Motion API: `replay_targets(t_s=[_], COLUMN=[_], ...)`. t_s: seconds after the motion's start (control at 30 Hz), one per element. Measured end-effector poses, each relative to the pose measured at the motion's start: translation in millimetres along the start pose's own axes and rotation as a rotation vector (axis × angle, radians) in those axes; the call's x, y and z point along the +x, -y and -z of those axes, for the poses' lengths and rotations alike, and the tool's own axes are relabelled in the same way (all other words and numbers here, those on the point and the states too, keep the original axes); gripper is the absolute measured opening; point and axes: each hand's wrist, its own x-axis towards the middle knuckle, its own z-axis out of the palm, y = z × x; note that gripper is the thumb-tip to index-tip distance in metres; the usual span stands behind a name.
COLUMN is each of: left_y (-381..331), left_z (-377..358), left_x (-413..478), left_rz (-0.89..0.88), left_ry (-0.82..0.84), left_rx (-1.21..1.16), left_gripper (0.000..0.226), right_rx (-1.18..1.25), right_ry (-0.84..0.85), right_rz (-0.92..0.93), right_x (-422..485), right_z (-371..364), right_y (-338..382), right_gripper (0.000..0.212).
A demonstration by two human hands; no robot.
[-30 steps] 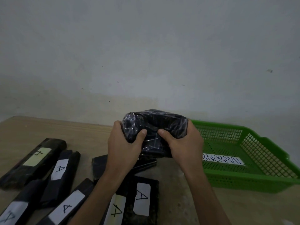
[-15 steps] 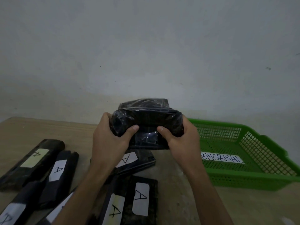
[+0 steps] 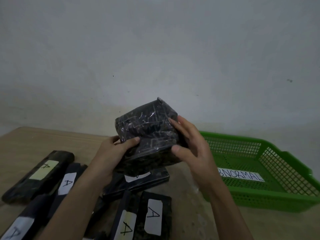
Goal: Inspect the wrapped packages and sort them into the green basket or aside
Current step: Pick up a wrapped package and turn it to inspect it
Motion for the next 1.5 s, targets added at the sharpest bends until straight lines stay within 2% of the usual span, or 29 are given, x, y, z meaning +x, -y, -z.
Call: replay_targets(t_s=[0.03,0.1,0.17,0.2,0.3,0.4,0.53,0.63,0.77,0.93,1.03,1.23,1.37,1.5], left_y=[0,0,2,3,13,19,18,17,25,34,30,26,26,20], left_z=[-1,-8,-15,-18,-28,-33,-33,-28,-26,-33,-30,-24,-26,-22], left_x=[-1,-6,-9,-10,-11,-12,-13,-9,-5,-6,-2,-4,-10,-7], left_rz=[-0.031,-0.106,-0.179,-0.204,-0.315,-0.457,-0.591,-0.616,-0.640,-0.614,-0.596,-0.519,-0.599,-0.561], left_ry=[-0.001,-0.020,-0.041,-0.065,-0.128,-0.171,-0.177,-0.201,-0.283,-0.286,-0.255,-0.361,-0.387,-0.309], left_rx=[-0.008,-0.007,0.006,0.025,0.101,0.261,0.347,0.375,0.396,0.416,0.526,0.457,0.474,0.549], left_gripper=[0.036,0.031,0.047,0.055,0.065,0.067,0.063,0.061,0.059,0.053,0.051,0.044,0.044,0.049], right_rx=[0.022,-0.117,-0.293,-0.343,-0.416,-0.555,-0.558,-0.619,-0.646,-0.763,-0.778,-0.812,-0.778,-0.747], right_ry=[-0.050,-0.161,-0.242,-0.260,-0.277,-0.348,-0.424,-0.374,-0.325,-0.428,-0.448,-0.217,-0.314,-0.327], right_rz=[-0.025,-0.047,-0.090,-0.123,-0.171,-0.177,-0.193,-0.152,-0.144,-0.065,-0.068,-0.113,-0.083,-0.071], right_x=[0,2,2,2,1,2,2,3,5,3,3,7,6,8], right_z=[-1,-4,-5,-4,-1,-1,-6,-10,-10,-5,-11,-7,0,3], right_y=[3,7,6,4,-1,-7,-13,-14,-11,-11,-12,-20,-19,-23], right_gripper=[0.071,0.063,0.047,0.045,0.052,0.055,0.058,0.054,0.037,0.034,0.032,0.045,0.038,0.037])
